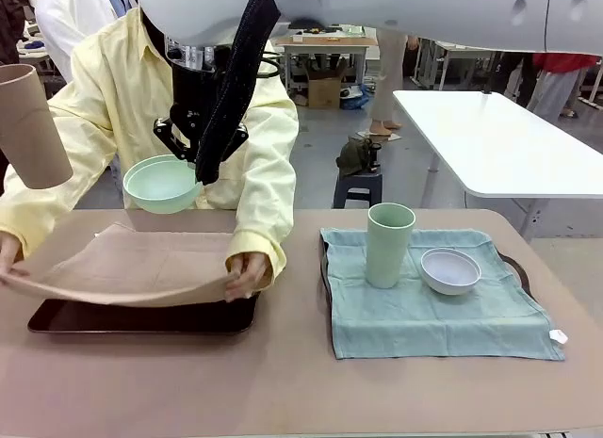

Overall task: Set up a tray with a mat and arrange the tableware.
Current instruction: Place the Picnic Bowl and Reusable plastic cup back onto the Handle tray in front of the human's position.

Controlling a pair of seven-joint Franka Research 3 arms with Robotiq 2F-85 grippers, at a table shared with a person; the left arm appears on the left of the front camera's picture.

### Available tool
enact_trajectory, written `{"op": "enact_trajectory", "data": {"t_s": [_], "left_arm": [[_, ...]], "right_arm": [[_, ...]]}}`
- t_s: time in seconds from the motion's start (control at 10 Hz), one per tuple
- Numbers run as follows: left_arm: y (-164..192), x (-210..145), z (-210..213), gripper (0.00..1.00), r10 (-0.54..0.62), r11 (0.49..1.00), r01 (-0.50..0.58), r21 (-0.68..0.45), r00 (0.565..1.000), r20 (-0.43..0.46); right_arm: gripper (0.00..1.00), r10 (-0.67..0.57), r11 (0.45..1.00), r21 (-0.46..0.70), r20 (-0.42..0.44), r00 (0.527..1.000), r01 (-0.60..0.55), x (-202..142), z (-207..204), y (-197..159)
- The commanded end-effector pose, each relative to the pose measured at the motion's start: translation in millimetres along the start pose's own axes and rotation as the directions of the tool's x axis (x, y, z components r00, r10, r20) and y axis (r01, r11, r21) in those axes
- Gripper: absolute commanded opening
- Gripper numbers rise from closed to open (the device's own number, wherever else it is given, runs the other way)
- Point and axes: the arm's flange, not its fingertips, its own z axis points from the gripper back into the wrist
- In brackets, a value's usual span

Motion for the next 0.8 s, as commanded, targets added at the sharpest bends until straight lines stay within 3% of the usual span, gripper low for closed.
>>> {"op": "enact_trajectory", "data": {"t_s": [0.0, 0.7], "left_arm": [[-0.2, 2.4, 0.3, 0.29, -0.022, 1.000, 0.022, 0.016, 1.000, 0.005], [-0.2, 2.4, 0.3, 0.29, -0.022, 1.000, 0.022, 0.016, 1.000, 0.005]], "right_arm": [[0.00, 0.000, 1.000, -0.008, 0.000, 1.000, 0.000, -1.1, 1.6, 0.0], [0.00, 0.000, 1.000, -0.008, 0.000, 1.000, 0.000, -1.1, 1.6, 0.0]]}}
